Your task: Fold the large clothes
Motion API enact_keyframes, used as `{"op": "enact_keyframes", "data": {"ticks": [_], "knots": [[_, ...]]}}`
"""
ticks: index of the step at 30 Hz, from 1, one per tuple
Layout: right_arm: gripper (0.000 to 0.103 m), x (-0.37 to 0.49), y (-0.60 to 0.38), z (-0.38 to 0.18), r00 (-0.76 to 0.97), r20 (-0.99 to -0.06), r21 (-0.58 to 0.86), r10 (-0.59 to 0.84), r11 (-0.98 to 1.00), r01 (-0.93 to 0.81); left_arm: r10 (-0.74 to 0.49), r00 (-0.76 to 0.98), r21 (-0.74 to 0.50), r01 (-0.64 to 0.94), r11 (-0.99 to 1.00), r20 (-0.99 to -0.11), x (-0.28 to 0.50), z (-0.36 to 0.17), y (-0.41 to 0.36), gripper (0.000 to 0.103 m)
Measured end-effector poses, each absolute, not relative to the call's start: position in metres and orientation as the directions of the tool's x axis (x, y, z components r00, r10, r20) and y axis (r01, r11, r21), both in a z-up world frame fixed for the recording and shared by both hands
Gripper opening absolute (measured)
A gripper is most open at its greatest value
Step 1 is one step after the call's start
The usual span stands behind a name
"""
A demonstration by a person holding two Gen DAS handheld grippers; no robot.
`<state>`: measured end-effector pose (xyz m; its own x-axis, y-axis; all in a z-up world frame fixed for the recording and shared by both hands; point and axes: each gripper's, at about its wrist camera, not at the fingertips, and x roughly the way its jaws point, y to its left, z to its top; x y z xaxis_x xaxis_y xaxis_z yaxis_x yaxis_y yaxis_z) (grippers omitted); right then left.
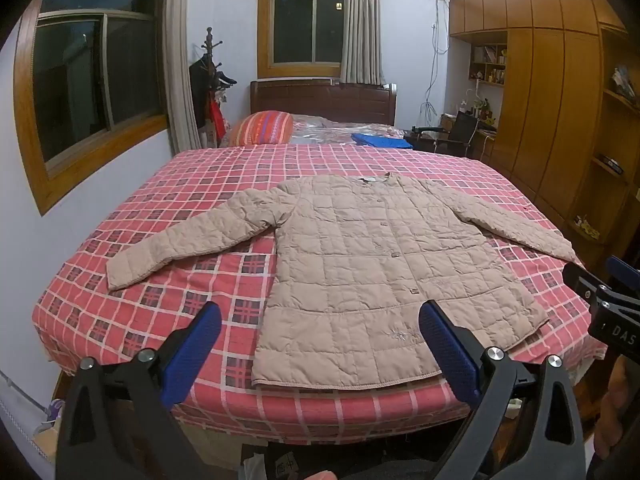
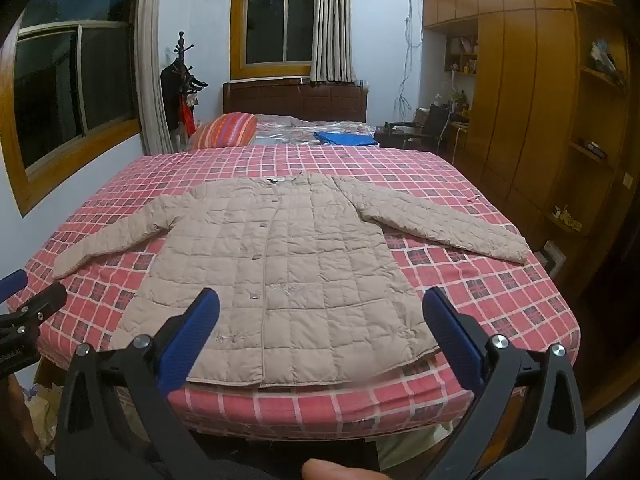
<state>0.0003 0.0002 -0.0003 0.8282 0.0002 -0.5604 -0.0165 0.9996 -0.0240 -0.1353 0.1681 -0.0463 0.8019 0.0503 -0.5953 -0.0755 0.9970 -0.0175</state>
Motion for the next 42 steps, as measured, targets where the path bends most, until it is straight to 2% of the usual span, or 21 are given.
{"op": "enact_keyframes", "data": {"ticks": [42], "knots": [[0.101, 0.0038, -0.0052, -0.0054, 0.825, -0.565, -0.011, 0.006, 1.0, -0.015, 0.049, 0.803, -0.015, -0.072, 0.997, -0.595, -0.1344, -0.0483, 0.1672, 0.099]]}}
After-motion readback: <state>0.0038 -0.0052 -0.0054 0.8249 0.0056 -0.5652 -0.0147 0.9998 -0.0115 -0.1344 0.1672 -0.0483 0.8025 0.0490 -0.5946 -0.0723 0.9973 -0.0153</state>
